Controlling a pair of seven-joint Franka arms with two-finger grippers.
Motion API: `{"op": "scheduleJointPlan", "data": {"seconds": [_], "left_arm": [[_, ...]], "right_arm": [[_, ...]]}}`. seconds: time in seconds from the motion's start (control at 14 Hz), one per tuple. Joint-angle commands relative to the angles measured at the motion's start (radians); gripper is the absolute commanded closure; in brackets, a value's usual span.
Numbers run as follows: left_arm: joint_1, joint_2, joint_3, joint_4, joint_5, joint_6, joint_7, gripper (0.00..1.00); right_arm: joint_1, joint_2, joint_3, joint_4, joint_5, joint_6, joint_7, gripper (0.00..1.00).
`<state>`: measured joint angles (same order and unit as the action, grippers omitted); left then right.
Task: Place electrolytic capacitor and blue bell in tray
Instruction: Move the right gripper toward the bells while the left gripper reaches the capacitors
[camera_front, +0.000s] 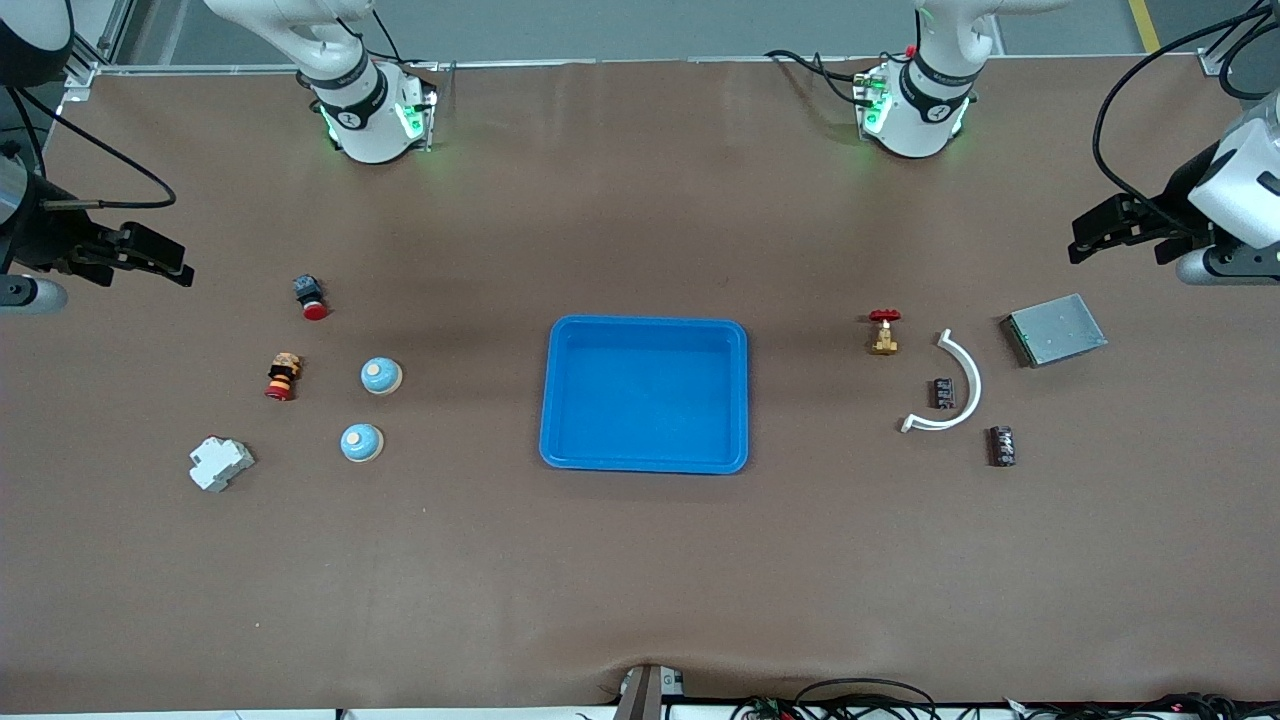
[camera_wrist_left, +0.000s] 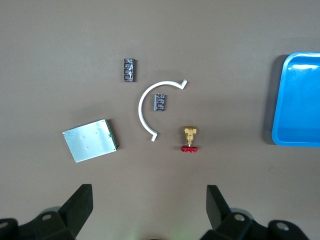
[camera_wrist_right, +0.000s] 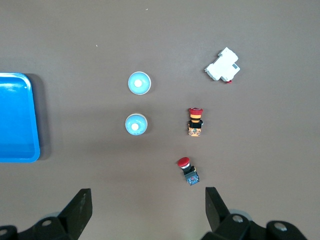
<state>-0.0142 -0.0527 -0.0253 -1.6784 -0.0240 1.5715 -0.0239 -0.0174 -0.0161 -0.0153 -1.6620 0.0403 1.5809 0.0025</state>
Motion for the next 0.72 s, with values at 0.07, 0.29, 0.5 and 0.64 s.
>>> {"op": "scheduleJointPlan", "data": {"seconds": [0.07,0.29,0.5,0.64], "left_arm": [[0.000,0.001,-0.005,0.014,0.016,-0.011,-0.011,0.00],[0.003,0.004,-0.001,0.014,0.018,-0.011,0.004,0.00],[0.010,0.027,0.002,0.016,0.018,-0.010,0.005,0.00],[0.008,0.042,0.001,0.016,0.032,-0.007,0.005,0.00]], "right_arm": [[0.000,-0.030,-0.002,-0.032,0.006,0.016,-0.010,0.00],[0.002,-0.033,0.000,-0.045,0.006,0.027,-0.009,0.00],[0.004,-0.067,0.000,-0.125,0.006,0.083,-0.001,0.00],[0.004,-0.074,0.001,-0.180,0.009,0.125,0.002,0.00]]}}
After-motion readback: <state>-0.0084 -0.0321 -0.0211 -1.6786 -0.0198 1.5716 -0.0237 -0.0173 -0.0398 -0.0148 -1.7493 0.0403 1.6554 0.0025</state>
